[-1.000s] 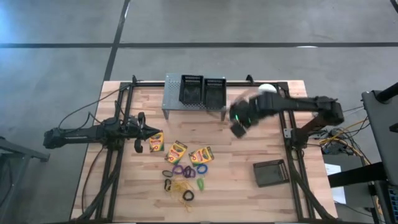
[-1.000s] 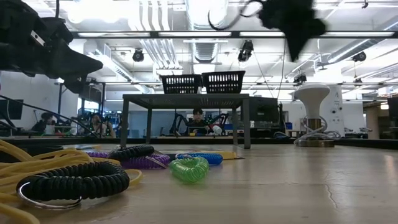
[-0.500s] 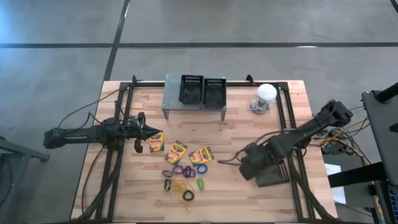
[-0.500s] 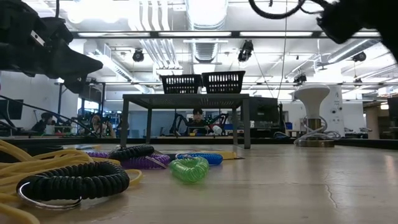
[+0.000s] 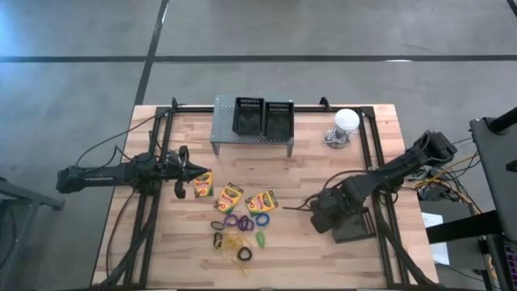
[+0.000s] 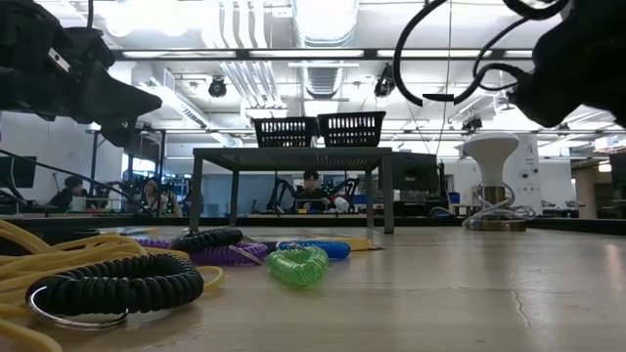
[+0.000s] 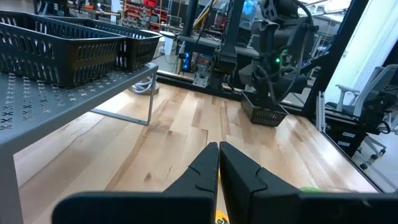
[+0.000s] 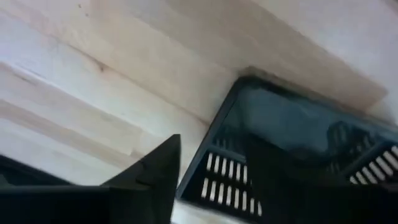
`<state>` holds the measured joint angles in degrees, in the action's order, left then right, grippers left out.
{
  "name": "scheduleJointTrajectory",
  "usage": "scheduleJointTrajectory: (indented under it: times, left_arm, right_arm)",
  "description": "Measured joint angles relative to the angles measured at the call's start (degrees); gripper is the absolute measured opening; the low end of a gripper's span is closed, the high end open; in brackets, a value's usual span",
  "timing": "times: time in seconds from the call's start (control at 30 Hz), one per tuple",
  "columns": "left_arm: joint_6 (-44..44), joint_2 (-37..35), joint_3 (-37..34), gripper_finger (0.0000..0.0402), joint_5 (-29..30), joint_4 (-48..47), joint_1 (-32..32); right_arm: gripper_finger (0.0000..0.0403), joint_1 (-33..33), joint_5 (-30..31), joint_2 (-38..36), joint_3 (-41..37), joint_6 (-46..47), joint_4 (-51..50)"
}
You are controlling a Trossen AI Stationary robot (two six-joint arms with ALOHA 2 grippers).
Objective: Pick & Place Office Desk Supplies
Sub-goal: Put the black bin on the shelf
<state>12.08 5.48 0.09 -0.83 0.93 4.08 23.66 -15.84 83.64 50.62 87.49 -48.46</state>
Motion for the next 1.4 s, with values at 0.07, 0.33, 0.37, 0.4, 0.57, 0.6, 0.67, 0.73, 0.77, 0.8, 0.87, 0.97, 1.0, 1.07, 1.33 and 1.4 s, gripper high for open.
scheduleJointTrajectory:
  times: [0.07,0.33,0.37,0.4,0.57,0.6,0.67,0.73,0.77,0.8,0.87,0.97,1.0,1.07,1.33,1.4]
  left_arm:
    - [0.0,0.0,0.01,0.0021,-0.01,0.02,-0.01]
    - [0.0,0.0,0.01,0.0021,0.01,0.02,-0.02]
    - [-0.01,0.0,0.01,0.0021,0.01,0.02,0.0]
    - [0.0,0.0,0.01,0.0021,0.0,0.01,0.0]
    - [0.0,0.0,0.01,0.0021,-0.01,0.02,0.0]
    - [0.0,0.0,0.01,0.0021,0.01,0.02,-0.01]
    - [0.0,0.0,0.0,0.0021,0.01,0.01,0.0]
    - [0.0,0.0,0.0,0.0021,0.0,0.02,0.0]
    - [0.0,0.0,0.01,0.0021,0.01,0.02,0.0]
    - [0.0,0.0,0.01,0.0021,0.01,0.02,0.0]
    - [0.0,0.0,0.01,0.0021,0.01,0.0,0.0]
    - [0.0,0.0,0.0,0.0021,0.01,0.0,0.0]
    - [0.0,0.0,0.01,0.0021,0.01,0.0,0.0]
    - [0.0,0.0,0.0,0.0021,0.0,0.0,-0.01]
    - [0.0,0.0,-0.01,0.0021,0.0,0.01,-0.01]
    - [0.0,0.0,0.01,0.0021,0.01,0.0,-0.01]
  right_arm:
    - [0.0129,-0.39,0.85,0.0,-0.37,-0.88,0.05]
    - [0.0047,-1.3,0.68,4.9,-0.3,-8.33,5.58]
    - [0.0041,-1.74,0.6,5.77,0.64,-9.51,5.49]
    - [0.0035,-2.31,0.55,6.58,1.96,-10.87,5.46]
    - [0.002,-4.59,0.96,11.78,11.12,-20.18,5.67]
    - [0.0019,-4.74,0.94,13.12,13.51,-23.35,6.03]
    - [0.002,-4.88,0.88,16.62,18.39,-30.17,6.31]
    - [0.002,-4.92,0.83,21.15,23.03,-36.63,6.35]
    - [0.002,-4.92,0.83,23.58,25.49,-39.67,6.29]
    - [0.0021,-4.92,0.75,25.98,27.99,-42.72,6.23]
    - [0.0023,-4.98,0.62,30.81,33.3,-48.28,4.56]
    - [0.0033,-5.35,0.68,36.92,41.8,-55.82,-1.95]
    - [0.0039,-5.6,0.79,38.53,44.57,-58.0,-4.44]
    - [0.0056,-6.08,1.91,41.02,49.45,-61.64,-8.69]
    - [0.0134,-4.84,17.08,38.52,57.27,-70.76,-17.71]
    - [0.0149,-3.17,22.98,35.32,54.64,-71.25,-18.5]
